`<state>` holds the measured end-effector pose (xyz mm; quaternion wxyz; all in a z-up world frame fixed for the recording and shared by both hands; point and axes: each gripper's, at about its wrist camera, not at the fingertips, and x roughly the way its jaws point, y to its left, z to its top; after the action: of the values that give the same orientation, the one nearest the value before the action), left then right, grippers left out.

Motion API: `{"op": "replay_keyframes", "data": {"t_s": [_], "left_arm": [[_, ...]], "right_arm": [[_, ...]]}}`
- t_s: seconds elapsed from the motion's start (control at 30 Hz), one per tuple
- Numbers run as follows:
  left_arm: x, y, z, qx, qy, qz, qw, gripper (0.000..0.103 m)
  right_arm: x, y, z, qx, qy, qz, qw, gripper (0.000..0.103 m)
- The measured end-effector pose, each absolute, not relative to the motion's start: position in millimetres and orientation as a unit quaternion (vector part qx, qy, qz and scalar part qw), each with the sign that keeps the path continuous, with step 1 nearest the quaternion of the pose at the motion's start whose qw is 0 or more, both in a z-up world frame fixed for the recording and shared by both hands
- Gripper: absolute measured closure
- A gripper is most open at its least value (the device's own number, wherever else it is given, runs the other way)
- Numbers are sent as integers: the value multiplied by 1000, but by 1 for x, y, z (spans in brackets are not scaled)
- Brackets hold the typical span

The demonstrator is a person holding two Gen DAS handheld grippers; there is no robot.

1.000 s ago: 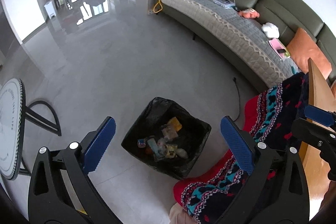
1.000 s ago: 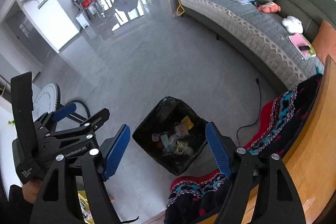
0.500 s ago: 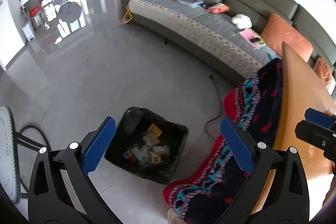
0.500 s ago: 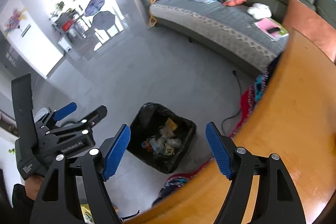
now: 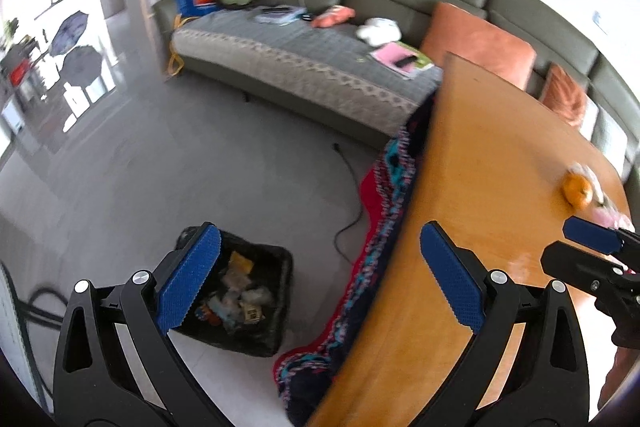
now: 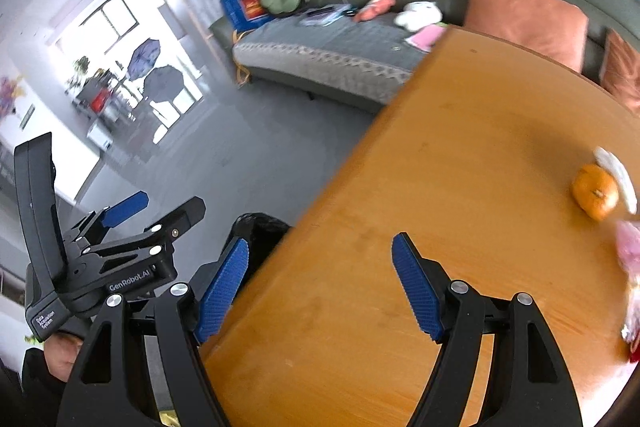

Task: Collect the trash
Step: 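Move both tools back over the table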

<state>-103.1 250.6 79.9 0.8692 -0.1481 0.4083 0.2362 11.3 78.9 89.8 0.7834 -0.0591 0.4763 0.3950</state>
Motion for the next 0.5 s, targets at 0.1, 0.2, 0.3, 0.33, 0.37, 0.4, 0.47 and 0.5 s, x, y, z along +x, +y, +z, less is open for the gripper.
{"op": "replay_keyframes", "data": {"t_s": [0.1, 0.2, 0.3, 0.33, 0.37, 0.4, 0.47, 0.5], "left_arm": [[-88, 224, 81, -135, 412, 217, 875, 6], [-73, 201, 81, -126, 413, 200, 879, 6], [-55, 176, 80, -119, 417, 180, 883, 6], [-51, 169, 79, -117, 417, 175, 884, 6], [-45, 161, 79, -114, 418, 168, 885, 6], [-39, 152, 78, -111, 420, 161, 886, 6], [-26, 140, 76, -108, 424, 148, 887, 6], [-19, 133, 75, -106, 426, 142, 887, 6]], "right_arm": [[21, 51, 89, -47, 477, 381, 791, 28], [30, 21, 86, -33, 479, 364, 798, 28], [40, -9, 81, -21, 482, 346, 805, 28], [44, -18, 80, -19, 482, 338, 808, 28], [48, -31, 78, -16, 482, 328, 812, 28], [51, -43, 77, -14, 482, 320, 816, 28], [60, -68, 75, -6, 483, 301, 822, 28], [64, -80, 73, -2, 484, 292, 825, 28]]}}
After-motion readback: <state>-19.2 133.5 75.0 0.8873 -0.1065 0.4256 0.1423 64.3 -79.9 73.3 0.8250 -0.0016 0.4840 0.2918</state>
